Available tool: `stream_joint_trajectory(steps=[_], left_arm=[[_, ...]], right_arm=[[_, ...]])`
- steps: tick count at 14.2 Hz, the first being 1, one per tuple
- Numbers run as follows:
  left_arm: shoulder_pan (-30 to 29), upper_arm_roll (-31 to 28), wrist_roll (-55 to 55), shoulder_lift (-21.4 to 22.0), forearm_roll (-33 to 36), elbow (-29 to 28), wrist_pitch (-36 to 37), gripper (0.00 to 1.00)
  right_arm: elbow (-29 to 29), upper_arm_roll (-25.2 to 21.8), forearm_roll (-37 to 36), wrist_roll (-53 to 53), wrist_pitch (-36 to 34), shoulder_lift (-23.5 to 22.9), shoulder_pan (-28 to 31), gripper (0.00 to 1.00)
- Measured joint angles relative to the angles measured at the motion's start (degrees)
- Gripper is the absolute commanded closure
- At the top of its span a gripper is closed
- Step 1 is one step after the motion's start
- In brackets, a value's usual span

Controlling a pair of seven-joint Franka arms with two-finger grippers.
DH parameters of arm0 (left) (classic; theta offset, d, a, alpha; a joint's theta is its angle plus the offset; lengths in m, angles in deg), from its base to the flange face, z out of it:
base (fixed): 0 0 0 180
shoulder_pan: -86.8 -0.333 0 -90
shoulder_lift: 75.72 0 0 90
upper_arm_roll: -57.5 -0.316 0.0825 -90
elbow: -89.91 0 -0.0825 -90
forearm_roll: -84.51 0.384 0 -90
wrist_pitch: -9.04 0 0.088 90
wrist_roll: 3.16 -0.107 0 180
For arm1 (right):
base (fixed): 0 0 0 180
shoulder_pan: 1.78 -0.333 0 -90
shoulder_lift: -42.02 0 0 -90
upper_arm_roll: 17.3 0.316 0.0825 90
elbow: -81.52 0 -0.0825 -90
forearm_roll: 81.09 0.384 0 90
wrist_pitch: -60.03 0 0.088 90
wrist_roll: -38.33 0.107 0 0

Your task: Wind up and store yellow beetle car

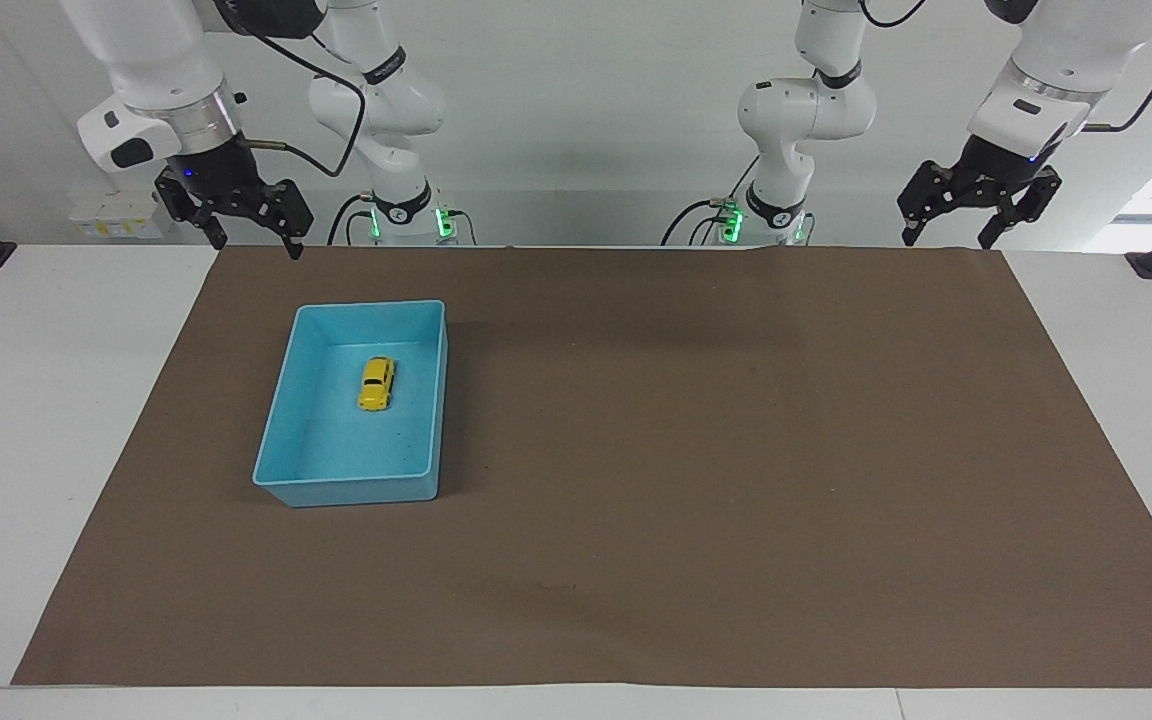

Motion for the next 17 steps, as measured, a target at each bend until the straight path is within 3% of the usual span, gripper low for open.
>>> stream_joint_trajectory(steps=[17], left_arm=[[0.00, 0.00, 0.00, 0.00, 0.00, 0.00, 0.01, 0.00]], right_arm=[[-0.41, -0.34, 0.70, 0.00, -0.19, 0.09, 0.00, 0.00]])
